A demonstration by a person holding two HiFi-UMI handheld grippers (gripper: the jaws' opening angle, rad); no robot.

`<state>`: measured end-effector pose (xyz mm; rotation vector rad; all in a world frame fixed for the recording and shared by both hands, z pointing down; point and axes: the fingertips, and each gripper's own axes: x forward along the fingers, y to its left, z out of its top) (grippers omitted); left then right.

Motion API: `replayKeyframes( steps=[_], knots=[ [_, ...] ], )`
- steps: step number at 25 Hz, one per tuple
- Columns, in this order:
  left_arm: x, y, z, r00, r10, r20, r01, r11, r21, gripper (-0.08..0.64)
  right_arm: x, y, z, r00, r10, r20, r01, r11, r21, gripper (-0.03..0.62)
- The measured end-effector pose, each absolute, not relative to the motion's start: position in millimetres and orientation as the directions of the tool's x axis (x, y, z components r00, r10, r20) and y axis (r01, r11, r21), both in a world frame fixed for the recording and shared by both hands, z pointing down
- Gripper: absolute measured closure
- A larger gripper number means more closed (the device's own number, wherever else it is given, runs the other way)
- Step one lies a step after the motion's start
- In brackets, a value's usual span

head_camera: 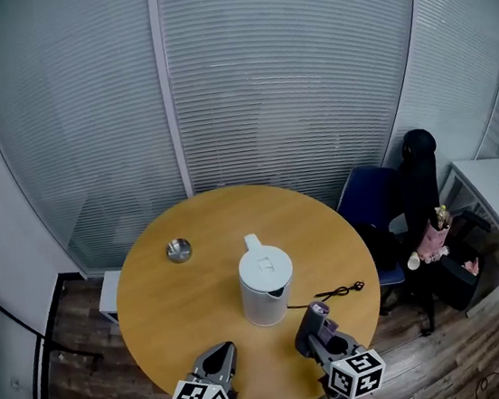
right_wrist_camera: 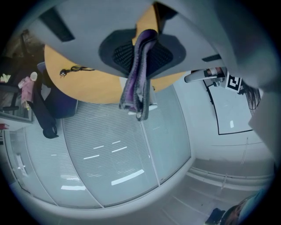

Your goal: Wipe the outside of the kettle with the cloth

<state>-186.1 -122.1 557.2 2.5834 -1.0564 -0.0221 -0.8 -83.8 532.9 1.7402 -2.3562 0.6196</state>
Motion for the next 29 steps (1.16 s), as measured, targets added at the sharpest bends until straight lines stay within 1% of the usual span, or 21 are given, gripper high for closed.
replayKeyframes(
  steps=[8,29],
  knots=[
    [-188.9,-113.7,573.1,0.720,-0.672,0.172,-0.689,-0.661,0.298,0.549,-11.5,-74.2,545.2,-0.311,-0.864,0.396,-0.946,0.241,-0.217,0.528],
    [-204.2,-104.3,582.7,0.715,-0.671,0.196,-0.694,-0.646,0.319,0.549,-30.7,-75.1,551.7,-0.339,-0.847,0.410,-0.938,0.270,-0.219,0.528]
  ],
)
